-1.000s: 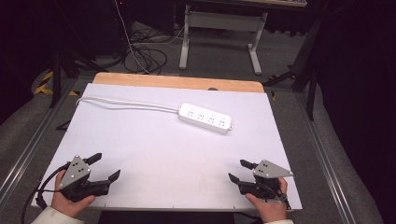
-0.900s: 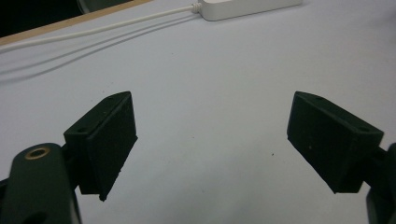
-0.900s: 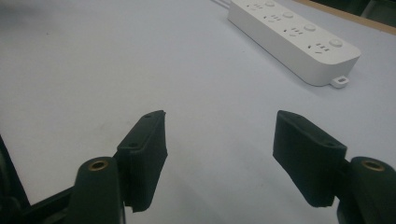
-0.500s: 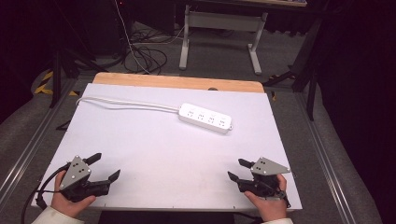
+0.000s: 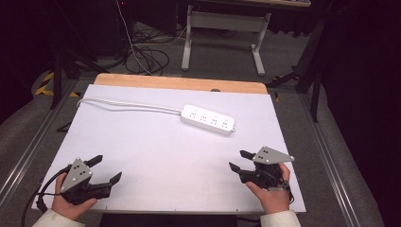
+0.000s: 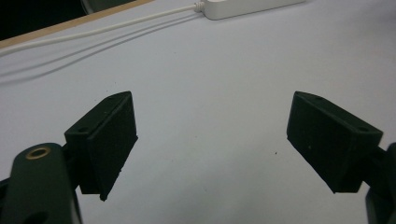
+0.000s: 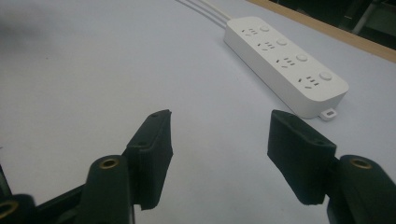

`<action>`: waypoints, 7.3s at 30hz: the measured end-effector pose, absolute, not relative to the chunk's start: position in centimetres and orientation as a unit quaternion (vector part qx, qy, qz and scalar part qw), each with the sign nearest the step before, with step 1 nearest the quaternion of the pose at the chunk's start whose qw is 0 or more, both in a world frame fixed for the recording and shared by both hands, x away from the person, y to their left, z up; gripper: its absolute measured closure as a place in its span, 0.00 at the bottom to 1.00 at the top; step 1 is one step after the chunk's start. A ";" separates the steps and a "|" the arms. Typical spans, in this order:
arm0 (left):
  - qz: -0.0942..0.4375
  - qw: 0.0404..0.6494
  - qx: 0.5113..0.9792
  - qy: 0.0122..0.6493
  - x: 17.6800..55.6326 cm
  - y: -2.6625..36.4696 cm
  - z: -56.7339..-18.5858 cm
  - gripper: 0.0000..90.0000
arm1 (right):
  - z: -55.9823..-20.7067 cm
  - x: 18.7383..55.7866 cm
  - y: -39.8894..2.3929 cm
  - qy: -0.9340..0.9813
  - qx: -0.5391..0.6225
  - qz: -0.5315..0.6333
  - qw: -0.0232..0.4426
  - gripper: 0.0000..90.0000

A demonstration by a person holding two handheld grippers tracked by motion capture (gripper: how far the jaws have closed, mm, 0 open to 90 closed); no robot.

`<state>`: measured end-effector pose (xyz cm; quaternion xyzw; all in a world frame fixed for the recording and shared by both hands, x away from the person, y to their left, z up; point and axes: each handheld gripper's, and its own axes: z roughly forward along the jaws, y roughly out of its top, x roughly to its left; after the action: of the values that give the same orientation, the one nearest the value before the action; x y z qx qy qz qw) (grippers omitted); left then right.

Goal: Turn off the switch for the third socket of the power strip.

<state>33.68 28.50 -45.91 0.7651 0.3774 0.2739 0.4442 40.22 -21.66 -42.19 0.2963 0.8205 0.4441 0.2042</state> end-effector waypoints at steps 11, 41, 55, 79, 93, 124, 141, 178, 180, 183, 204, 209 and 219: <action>0.273 0.444 0.764 0.379 33.7 28.5 -45.9 0.18 | -40.2 41.8 -21.1 0.823 0.294 0.441 0.204 0.47; 0.267 0.442 0.769 0.377 33.8 28.5 -46.1 0.18 | -36.8 46.7 -19.8 0.836 0.282 0.420 0.214 0.83; 0.271 0.440 0.767 0.379 33.6 28.7 -46.0 0.18 | -37.4 51.7 -18.0 0.832 0.294 0.425 0.200 1.00; 0.265 0.442 0.768 0.380 33.7 28.8 -46.0 0.18 | -41.3 57.4 -16.3 0.820 0.339 0.403 0.224 1.00; 0.263 0.437 0.769 0.385 33.9 28.9 -46.1 0.18 | -43.6 59.4 -15.5 0.815 0.359 0.398 0.221 1.00; 0.261 0.440 0.769 0.383 33.8 28.8 -46.1 0.18 | -46.2 61.0 -14.7 0.810 0.384 0.384 0.221 1.00; 0.260 0.443 0.768 0.382 33.7 28.7 -46.1 0.18 | -46.4 60.9 -14.1 0.815 0.382 0.364 0.240 1.00; 0.261 0.442 0.769 0.380 33.7 28.7 -46.0 0.18 | -45.6 61.2 -12.7 0.819 0.419 0.312 0.236 1.00; 0.261 0.442 0.770 0.379 33.7 28.7 -46.0 0.18 | -45.6 61.2 -12.6 0.819 0.417 0.310 0.244 1.00; 0.260 0.442 0.769 0.381 33.7 28.8 -46.0 0.18 | -45.6 61.2 -12.5 0.820 0.415 0.307 0.246 1.00; 0.259 0.442 0.770 0.381 33.9 28.6 -46.0 0.18 | -40.9 59.3 -15.4 0.806 0.383 0.373 0.254 1.00; 0.259 0.442 0.769 0.381 33.9 28.6 -46.0 0.18 | -40.4 59.1 -15.5 0.808 0.375 0.373 0.258 1.00; 0.259 0.442 0.769 0.381 33.9 28.6 -46.0 0.18 | -39.9 58.4 -15.6 0.808 0.363 0.389 0.254 0.89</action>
<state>33.90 28.63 -46.04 0.7692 0.3815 0.2590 0.4424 58.44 -15.63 -39.86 0.3635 0.8076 0.3886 0.2542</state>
